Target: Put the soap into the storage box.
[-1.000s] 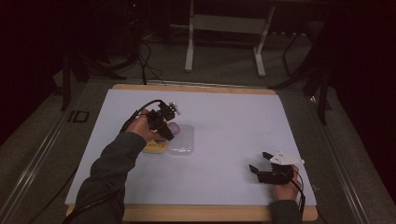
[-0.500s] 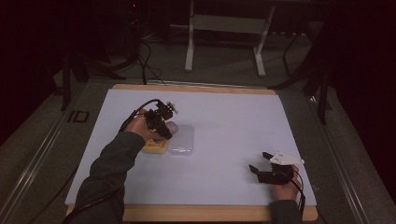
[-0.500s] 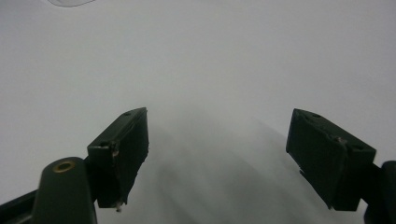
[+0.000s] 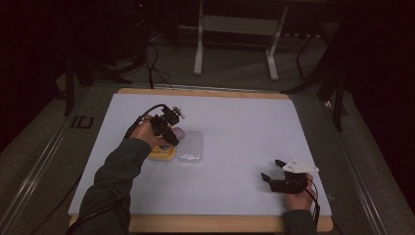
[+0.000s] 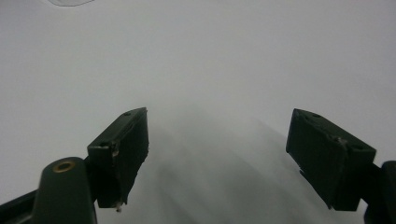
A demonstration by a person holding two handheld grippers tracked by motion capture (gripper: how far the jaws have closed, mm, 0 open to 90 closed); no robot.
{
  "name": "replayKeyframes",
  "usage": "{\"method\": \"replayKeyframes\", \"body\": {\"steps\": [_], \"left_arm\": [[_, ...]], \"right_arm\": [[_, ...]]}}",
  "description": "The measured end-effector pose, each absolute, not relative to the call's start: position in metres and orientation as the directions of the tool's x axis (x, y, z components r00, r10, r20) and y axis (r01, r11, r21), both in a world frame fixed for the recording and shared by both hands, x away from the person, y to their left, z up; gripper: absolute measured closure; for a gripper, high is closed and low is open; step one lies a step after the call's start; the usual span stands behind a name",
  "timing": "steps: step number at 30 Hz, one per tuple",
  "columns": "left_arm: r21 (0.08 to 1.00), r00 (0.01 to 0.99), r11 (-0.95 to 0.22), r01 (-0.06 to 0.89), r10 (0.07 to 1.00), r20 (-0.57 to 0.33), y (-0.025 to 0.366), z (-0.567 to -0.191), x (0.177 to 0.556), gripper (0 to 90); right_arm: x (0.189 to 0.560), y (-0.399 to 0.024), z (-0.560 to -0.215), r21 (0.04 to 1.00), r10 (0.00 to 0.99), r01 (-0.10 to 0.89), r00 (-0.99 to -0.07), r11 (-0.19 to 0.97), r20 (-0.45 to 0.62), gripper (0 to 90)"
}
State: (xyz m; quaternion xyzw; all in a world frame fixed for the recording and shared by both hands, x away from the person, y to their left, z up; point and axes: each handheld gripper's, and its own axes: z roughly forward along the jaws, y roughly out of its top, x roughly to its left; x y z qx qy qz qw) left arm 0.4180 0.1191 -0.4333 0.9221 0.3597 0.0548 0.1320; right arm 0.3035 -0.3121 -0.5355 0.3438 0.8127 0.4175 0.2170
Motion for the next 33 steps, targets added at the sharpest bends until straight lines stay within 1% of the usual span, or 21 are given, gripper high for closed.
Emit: {"method": "replayKeyframes", "body": {"steps": [33], "left_arm": [[0.276, 0.694, -0.664, 0.695, 0.719, -0.019, 0.136, -0.442, 0.425, 49.9]], "right_arm": [[0.304, -0.312, -0.536, 0.827, 0.740, 0.379, -0.670, 0.416, -0.065, 20.8]]}}
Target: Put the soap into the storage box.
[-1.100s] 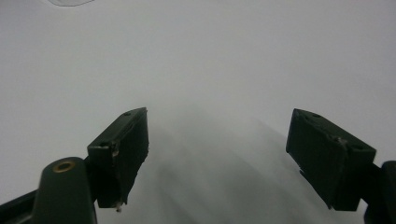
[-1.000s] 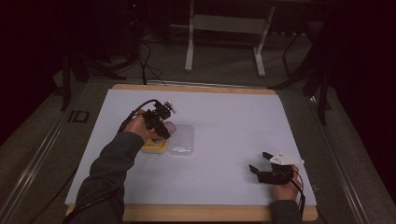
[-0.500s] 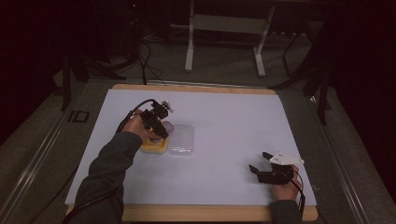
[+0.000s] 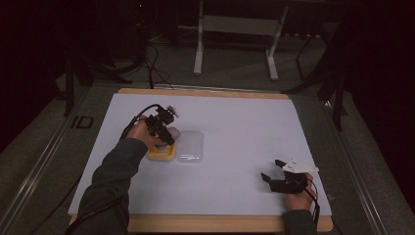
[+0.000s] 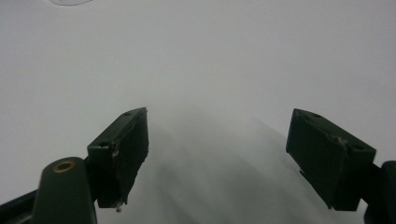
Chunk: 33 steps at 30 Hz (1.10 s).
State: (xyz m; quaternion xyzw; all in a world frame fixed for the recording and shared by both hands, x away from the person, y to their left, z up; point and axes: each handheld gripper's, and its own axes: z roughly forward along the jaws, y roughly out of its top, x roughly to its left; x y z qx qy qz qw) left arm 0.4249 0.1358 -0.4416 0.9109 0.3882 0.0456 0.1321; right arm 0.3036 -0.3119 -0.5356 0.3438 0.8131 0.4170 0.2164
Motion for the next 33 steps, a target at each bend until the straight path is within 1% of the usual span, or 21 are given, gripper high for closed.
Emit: {"method": "replayKeyframes", "body": {"steps": [9, 16, 19, 33], "left_arm": [[0.286, 0.679, -0.645, 0.708, 0.734, -0.026, 0.140, -0.442, 0.427, 49.9], [0.272, 0.666, -0.637, 0.721, 0.746, -0.020, 0.144, -0.447, 0.429, 49.9], [0.254, 0.664, -0.642, 0.723, 0.748, 0.000, 0.144, -0.449, 0.430, 50.0], [0.249, 0.645, -0.622, 0.743, 0.764, -0.020, 0.149, -0.459, 0.433, 49.9]], "right_arm": [[0.303, -0.312, -0.536, 0.826, 0.739, 0.377, -0.670, 0.418, -0.068, 20.8], [0.303, -0.312, -0.536, 0.827, 0.740, 0.377, -0.669, 0.418, -0.068, 20.8], [0.303, -0.312, -0.536, 0.827, 0.739, 0.376, -0.670, 0.418, -0.069, 20.8], [0.303, -0.311, -0.536, 0.826, 0.739, 0.376, -0.670, 0.419, -0.070, 20.8]]}}
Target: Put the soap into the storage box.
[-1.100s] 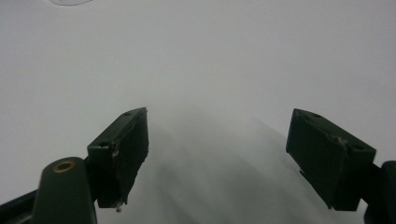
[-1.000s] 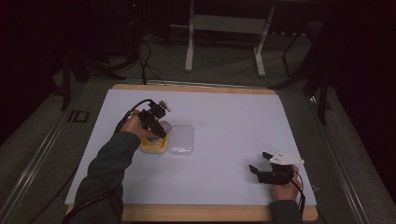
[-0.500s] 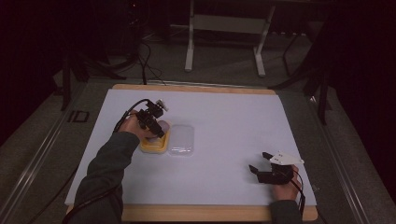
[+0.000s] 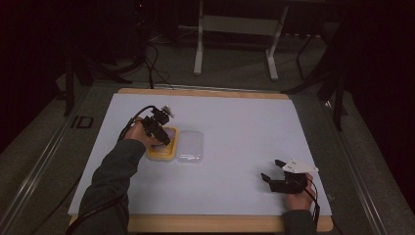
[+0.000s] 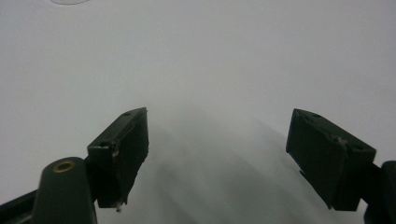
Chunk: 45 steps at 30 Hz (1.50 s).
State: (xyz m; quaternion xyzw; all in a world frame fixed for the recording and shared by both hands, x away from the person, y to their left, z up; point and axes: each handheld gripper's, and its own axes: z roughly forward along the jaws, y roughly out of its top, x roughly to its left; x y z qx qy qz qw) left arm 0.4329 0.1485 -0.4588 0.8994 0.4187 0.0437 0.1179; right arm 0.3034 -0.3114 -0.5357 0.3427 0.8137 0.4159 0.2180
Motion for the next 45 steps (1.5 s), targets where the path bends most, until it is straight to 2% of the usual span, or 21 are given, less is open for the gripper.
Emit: {"method": "replayKeyframes", "body": {"steps": [22, 24, 26, 31, 38, 45], "left_arm": [[0.224, 0.627, -0.603, 0.766, 0.777, -0.054, 0.149, -0.475, 0.436, 49.3], [0.205, 0.622, -0.599, 0.774, 0.780, -0.066, 0.149, -0.476, 0.437, 45.7], [0.184, 0.624, -0.610, 0.771, 0.781, -0.026, 0.148, -0.475, 0.436, 40.7], [0.210, 0.620, -0.604, 0.769, 0.785, -0.011, 0.150, -0.468, 0.434, 32.9], [0.241, 0.645, -0.628, 0.740, 0.764, 0.007, 0.149, -0.459, 0.430, 28.8], [0.268, 0.653, -0.634, 0.726, 0.757, 0.024, 0.148, -0.452, 0.425, 28.8]], "right_arm": [[0.303, -0.311, -0.536, 0.825, 0.738, 0.376, -0.671, 0.422, -0.072, 20.8], [0.303, -0.311, -0.536, 0.825, 0.738, 0.376, -0.671, 0.422, -0.072, 20.8], [0.303, -0.311, -0.536, 0.825, 0.738, 0.376, -0.671, 0.423, -0.072, 20.8], [0.303, -0.311, -0.536, 0.823, 0.738, 0.377, -0.670, 0.424, -0.074, 20.8], [0.303, -0.311, -0.536, 0.823, 0.738, 0.378, -0.671, 0.424, -0.073, 20.7], [0.303, -0.311, -0.536, 0.823, 0.737, 0.376, -0.671, 0.426, -0.075, 20.6]]}}
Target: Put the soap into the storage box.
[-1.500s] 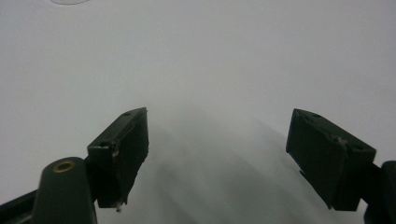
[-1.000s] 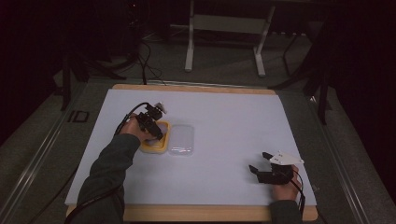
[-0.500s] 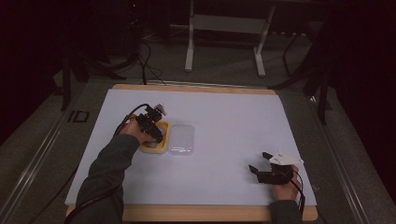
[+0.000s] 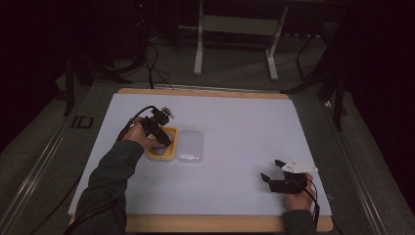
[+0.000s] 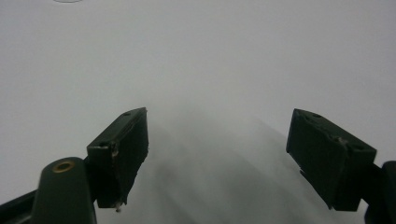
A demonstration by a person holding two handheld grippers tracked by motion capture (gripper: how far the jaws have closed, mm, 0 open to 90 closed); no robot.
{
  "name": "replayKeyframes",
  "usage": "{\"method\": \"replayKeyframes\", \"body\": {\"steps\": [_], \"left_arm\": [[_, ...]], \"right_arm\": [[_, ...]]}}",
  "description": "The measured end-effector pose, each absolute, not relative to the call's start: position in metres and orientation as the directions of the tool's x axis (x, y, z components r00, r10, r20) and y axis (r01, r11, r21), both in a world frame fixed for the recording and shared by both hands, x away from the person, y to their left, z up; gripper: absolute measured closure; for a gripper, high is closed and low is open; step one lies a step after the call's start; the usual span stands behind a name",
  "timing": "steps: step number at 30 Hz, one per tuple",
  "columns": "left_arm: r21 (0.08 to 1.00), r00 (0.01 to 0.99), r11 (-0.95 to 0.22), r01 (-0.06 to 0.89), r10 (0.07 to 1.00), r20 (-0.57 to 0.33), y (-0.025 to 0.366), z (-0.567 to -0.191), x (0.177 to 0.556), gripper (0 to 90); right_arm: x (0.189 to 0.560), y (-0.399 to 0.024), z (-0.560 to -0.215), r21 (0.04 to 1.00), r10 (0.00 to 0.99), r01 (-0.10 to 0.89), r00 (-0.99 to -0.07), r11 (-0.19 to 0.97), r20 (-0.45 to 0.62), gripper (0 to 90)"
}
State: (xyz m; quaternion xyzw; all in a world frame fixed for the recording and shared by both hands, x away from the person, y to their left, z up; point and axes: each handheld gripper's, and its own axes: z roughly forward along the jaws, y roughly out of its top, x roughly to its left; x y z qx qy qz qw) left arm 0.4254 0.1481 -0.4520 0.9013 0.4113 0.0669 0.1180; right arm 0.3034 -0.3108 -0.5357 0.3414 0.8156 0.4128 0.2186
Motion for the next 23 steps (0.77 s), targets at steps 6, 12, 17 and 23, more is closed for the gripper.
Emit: {"method": "replayKeyframes", "body": {"steps": [6, 12, 17, 23], "left_arm": [[0.286, 0.671, -0.650, 0.704, 0.740, 0.031, 0.147, -0.448, 0.421, 29.2], [0.354, 0.671, -0.639, 0.683, 0.740, 0.039, 0.146, -0.443, 0.414, 31.7], [0.394, 0.701, -0.662, 0.637, 0.710, 0.059, 0.139, -0.438, 0.405, 31.8], [0.428, 0.729, -0.679, 0.597, 0.681, 0.065, 0.127, -0.436, 0.394, 31.8]], "right_arm": [[0.303, -0.311, -0.536, 0.823, 0.738, 0.376, -0.671, 0.426, -0.075, 20.6], [0.303, -0.311, -0.536, 0.822, 0.737, 0.376, -0.671, 0.428, -0.077, 20.6], [0.303, -0.311, -0.536, 0.822, 0.738, 0.376, -0.671, 0.428, -0.077, 20.5], [0.304, -0.310, -0.536, 0.821, 0.738, 0.377, -0.671, 0.429, -0.077, 20.5]]}}
